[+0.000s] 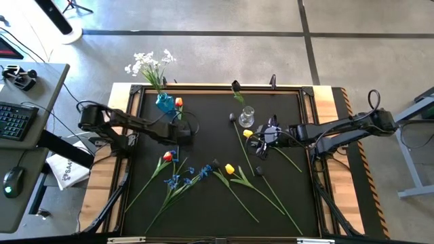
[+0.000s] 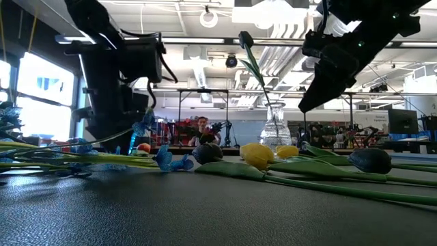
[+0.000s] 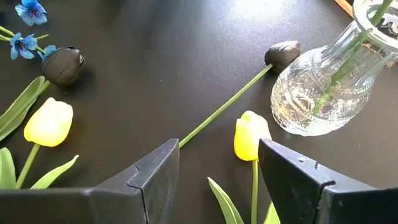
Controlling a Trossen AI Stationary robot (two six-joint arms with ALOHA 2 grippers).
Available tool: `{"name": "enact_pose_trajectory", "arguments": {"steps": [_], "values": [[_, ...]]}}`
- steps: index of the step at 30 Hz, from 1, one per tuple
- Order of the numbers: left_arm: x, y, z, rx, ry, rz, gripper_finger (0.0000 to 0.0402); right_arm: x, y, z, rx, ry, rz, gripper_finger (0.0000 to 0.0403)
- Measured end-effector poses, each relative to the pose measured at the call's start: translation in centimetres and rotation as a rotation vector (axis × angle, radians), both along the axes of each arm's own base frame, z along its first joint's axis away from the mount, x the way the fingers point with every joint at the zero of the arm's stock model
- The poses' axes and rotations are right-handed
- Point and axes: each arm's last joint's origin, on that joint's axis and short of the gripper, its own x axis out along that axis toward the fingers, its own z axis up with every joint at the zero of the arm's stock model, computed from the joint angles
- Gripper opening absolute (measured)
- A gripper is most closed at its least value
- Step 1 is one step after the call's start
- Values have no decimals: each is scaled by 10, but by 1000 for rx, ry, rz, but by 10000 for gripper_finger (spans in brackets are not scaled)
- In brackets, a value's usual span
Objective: Sort flowers into vase by color
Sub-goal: Put the top orange flower into the blue vase
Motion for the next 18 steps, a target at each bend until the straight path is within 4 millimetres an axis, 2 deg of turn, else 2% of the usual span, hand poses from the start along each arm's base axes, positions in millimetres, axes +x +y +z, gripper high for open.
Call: {"name": "enact_pose_trajectory", "arguments": {"steps": [4,10,15,18], "values": [[1,-2,-1,-13,15,-38,94,0,0,0,0,-4,0,216],[-3,-12,8,-55,-13,-76,11,1,0,1,0,-10,0,216],[-5,-21,21,-109,-93,-77,8,1,0,1,1,-10,0,216],[-6,-32,28,-206,-127,-124,2,1,0,1,0,-10,0,216]]}}
